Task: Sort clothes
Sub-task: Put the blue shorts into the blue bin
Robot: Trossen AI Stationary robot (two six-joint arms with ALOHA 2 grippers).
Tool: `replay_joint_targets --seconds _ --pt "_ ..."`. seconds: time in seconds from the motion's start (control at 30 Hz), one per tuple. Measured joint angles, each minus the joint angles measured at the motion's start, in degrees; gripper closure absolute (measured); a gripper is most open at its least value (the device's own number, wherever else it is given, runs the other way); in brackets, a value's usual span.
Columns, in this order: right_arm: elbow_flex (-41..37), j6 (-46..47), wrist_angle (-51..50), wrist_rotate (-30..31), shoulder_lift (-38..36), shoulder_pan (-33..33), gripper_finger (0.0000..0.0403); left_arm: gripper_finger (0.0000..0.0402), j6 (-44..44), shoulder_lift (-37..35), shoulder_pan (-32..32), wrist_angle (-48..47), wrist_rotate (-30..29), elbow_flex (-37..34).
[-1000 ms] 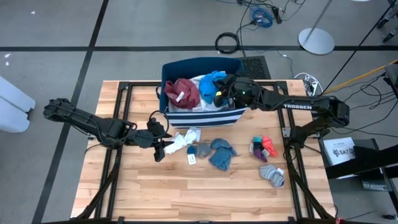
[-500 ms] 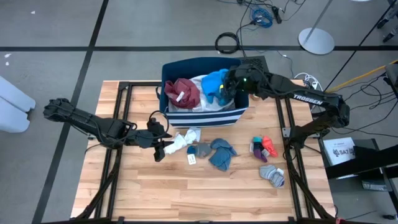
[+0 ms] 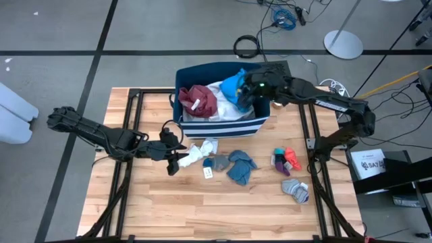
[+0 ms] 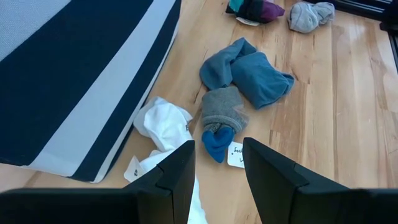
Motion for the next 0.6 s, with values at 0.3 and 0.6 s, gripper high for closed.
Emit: replay_joint_targets --seconds 0.3,0.6 --pt "-0.1 1.6 4.9 0.0 13.1 0.0 0.0252 0.0258 0.0 0.0 0.0 0.4 0.0 0.0" --pt "-0.1 7.7 8.6 -13.9 25.0 -1.8 0.0252 0.0258 0.0 0.0 0.0 0.3 0.0 0.0"
